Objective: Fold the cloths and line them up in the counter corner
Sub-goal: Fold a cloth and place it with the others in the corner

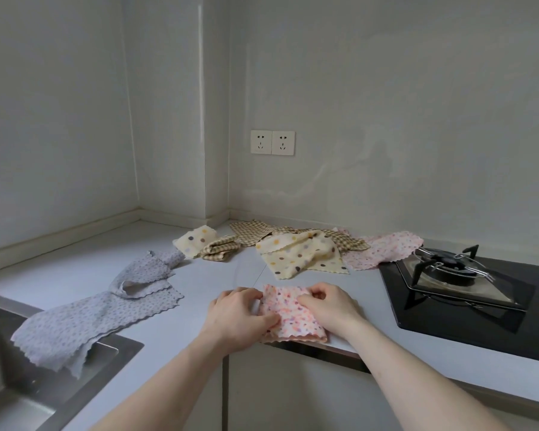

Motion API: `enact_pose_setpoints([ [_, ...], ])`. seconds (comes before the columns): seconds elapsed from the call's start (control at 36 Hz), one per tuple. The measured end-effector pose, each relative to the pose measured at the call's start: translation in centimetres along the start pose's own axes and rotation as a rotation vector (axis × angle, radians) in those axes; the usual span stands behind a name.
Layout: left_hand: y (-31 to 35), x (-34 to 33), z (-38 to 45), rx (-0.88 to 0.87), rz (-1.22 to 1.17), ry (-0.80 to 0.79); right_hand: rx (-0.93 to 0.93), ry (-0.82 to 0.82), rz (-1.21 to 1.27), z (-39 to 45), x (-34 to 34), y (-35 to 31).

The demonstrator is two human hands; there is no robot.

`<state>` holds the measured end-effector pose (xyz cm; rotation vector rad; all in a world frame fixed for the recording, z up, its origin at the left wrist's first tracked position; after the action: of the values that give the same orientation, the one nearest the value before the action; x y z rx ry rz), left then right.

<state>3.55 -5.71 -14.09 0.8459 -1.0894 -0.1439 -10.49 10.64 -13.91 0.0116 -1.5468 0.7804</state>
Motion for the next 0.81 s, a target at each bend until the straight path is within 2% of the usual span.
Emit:
enact_pose_setpoints([
  [0.19,-0.2,-0.1,-0.3,0.011,-0.029,-0.009,0.028,-0.013,0.243,0.3,-0.3,1.2],
  [0.47,0.0,0.0,-0.4,-0.012,-0.027,0.031,0.059,0.057,0.308,-0.5,0.9,0.7],
  [0.61,-0.1,0.4,-0.3,-0.026,-0.067,0.061,0.056,0.026,0.389,-0.4,0.6,0.8],
  [0.81,2.4,0.6,-1.5,-0.256,-0.173,0.099,-0.034,0.201,0.479,-0.4,1.7,2.5],
])
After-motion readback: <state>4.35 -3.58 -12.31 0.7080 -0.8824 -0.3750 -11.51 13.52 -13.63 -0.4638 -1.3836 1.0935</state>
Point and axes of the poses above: each hand's wrist, its own z-axis towards the middle knuckle, its own x-axis out of the back of the hand, y = z × x, the point moved 8 cm from there along z, towards the middle knuckle, and after that the axes turned 13 degrees about -z, right-handed, at the moved point
